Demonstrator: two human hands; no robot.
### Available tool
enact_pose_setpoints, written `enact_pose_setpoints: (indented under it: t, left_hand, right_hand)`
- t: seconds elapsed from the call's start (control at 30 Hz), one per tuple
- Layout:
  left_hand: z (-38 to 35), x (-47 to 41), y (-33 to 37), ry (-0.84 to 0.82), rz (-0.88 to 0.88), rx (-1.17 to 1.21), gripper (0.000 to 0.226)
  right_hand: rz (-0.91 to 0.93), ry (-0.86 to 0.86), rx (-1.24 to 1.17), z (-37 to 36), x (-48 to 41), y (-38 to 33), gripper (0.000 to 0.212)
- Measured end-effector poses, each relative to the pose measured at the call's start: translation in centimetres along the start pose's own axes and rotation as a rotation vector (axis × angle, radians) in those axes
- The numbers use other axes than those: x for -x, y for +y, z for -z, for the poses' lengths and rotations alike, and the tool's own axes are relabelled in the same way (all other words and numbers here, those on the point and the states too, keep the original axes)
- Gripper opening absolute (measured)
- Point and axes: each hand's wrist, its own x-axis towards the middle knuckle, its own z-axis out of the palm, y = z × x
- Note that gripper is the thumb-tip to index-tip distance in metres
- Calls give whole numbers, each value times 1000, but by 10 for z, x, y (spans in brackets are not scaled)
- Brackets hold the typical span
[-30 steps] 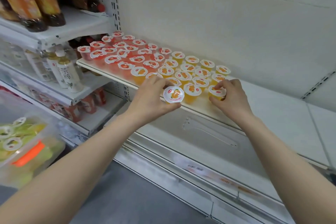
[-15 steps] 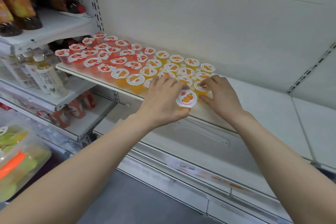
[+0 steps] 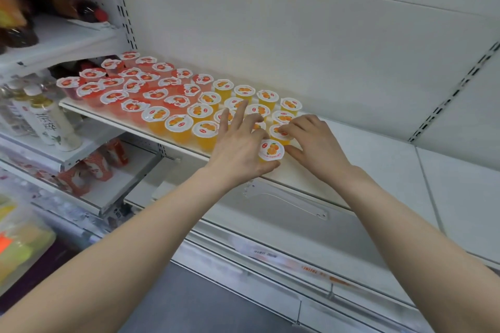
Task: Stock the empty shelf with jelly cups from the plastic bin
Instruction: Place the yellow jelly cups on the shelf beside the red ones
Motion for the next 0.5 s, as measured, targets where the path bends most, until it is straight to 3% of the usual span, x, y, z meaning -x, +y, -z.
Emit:
enact_pose_setpoints:
  t: [0.3, 0.5]
  left_hand:
    - [8, 2, -8, -95, -13, 1, 68]
    - [36, 11, -28, -57, -56, 41, 68]
  right_hand:
    - [28, -4, 42, 10, 2, 1, 41]
    - [-54, 76, 70, 31, -9, -16, 38]
